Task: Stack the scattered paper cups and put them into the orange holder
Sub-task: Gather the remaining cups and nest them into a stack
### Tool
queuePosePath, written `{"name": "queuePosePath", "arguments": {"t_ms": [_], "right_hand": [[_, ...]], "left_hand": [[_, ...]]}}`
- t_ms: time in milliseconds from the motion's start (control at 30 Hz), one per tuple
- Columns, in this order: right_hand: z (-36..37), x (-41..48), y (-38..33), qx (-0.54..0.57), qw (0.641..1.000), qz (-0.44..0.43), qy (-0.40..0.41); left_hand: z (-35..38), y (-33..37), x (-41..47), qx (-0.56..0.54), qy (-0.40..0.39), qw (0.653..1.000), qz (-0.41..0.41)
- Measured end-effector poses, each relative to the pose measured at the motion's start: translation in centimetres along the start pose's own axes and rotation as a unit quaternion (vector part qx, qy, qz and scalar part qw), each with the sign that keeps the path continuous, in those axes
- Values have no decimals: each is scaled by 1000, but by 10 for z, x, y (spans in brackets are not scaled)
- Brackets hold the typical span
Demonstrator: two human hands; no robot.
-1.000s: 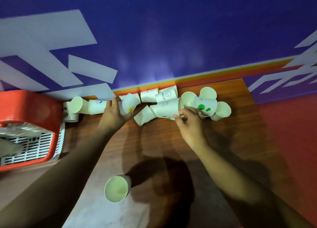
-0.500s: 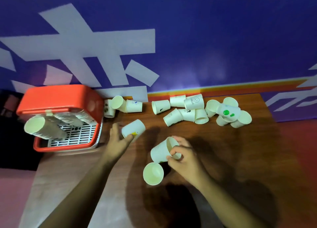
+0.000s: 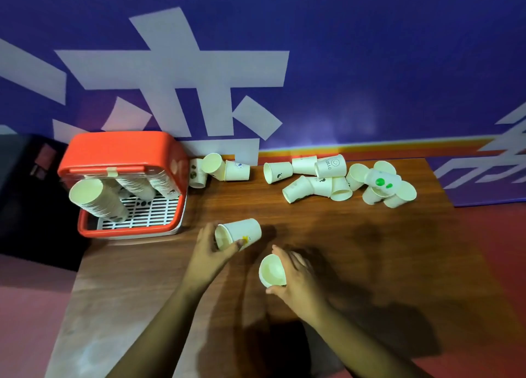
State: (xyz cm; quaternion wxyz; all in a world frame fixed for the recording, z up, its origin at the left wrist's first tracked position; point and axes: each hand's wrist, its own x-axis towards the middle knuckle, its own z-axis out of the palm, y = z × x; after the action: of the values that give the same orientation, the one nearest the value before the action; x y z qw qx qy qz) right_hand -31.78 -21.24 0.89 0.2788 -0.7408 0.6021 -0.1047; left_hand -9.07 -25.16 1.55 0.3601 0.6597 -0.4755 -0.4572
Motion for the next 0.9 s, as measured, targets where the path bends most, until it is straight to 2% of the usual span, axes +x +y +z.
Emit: {"name": "queuePosePath", "arguments": {"t_ms": [133, 233, 400, 500, 633, 733, 833, 900], "right_hand": [[8, 2, 1, 25, 999, 26, -4], [4, -5, 14, 49, 998, 45, 8], [-5, -17, 44, 52, 993, 99, -33], [4, -17, 49, 128, 981, 128, -74], [21, -10, 45, 183, 973, 120, -68], [31, -6, 44, 190, 971, 125, -80], [42, -4, 47, 217, 962, 134, -102], [47, -1, 48, 267, 946, 150, -110]], "left_hand": [[3, 8, -14, 5, -57, 998, 6], [10, 12, -21, 30, -107, 993, 49], [28, 23, -26, 94, -126, 975, 157], [36, 22, -25, 116, -134, 967, 181], [42, 6, -23, 205, -158, 942, 215], [47, -17, -22, 274, -155, 929, 194], [50, -31, -26, 217, -212, 949, 90], [55, -33, -25, 176, -256, 949, 54]]}}
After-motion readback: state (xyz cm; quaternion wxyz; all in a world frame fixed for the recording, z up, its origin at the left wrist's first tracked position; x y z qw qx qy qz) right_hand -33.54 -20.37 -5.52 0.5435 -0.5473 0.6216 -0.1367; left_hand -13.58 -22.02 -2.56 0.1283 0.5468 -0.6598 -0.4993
